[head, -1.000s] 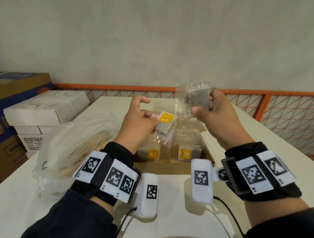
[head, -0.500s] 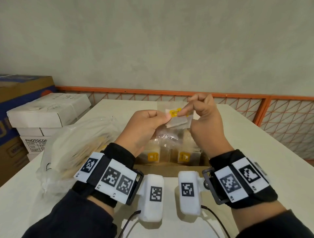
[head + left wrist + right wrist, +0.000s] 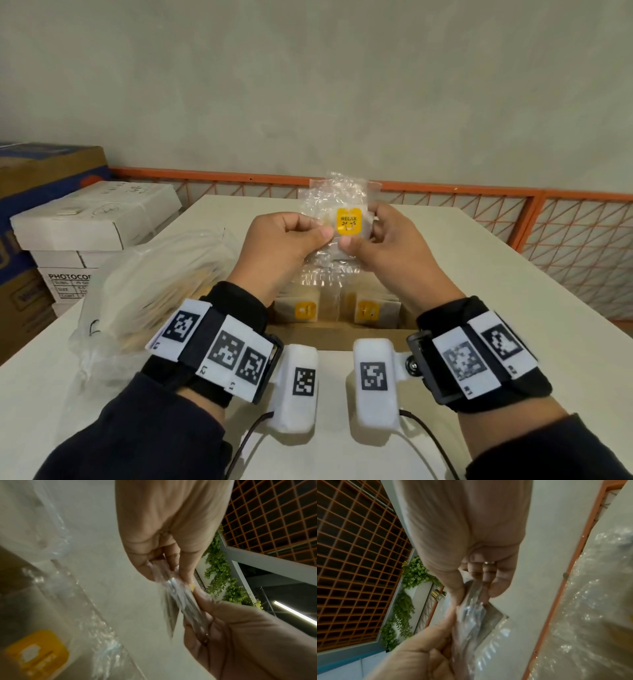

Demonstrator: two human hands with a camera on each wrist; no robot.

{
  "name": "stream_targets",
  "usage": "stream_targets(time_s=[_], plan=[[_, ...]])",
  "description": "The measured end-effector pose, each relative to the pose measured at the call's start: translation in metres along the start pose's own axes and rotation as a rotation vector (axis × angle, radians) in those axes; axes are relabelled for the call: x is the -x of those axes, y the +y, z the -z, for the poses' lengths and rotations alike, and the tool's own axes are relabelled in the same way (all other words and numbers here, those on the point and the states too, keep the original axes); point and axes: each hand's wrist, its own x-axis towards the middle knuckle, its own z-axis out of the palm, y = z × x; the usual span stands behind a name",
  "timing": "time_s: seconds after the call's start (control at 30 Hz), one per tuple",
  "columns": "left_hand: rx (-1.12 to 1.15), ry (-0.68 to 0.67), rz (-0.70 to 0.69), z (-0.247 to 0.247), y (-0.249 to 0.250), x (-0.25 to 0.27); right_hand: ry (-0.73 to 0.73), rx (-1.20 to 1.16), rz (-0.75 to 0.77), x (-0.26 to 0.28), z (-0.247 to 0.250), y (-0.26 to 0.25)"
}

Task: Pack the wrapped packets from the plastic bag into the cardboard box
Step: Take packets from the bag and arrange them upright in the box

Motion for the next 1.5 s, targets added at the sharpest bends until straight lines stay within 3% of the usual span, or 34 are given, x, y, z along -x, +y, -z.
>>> stream_targets(time_s=[0.13, 0.3, 0.47, 0.6, 0.87, 1.13, 1.5], plan=[[-0.184, 0.033, -0.05, 0.007, -0.003, -0.003, 0.045, 0.098, -0.029, -0.003, 0.019, 0.001], [-0.305, -0.035, -0.035, 0.019, -0.004, -0.008, 0.078, 0.365, -0.045, -0.004, 0.046, 0.003], [-0.601, -0.304, 0.011, 0.028, -0.007, -0.007, -0.017, 0.452, -0.044, 0.0, 0.06, 0.0], [-0.771, -0.421, 0.011, 0.025, -0.01, -0.005, -0.142, 0.609, -0.049, 0.004, 0.064, -0.001], [-0.857, -0.489, 0.071, 0.019, -0.015, -0.002, -0.282, 0.768, -0.004, 0.01, 0.06, -0.009], [-0.934, -0.52, 0.17, 0.02, -0.013, -0.001, -0.321, 0.743, -0.035, 0.007, 0.06, 0.0], [-0.954, -0.491, 0.156, 0.022, -0.013, 0.0, -0.281, 0.753, -0.017, 0.007, 0.06, -0.001]])
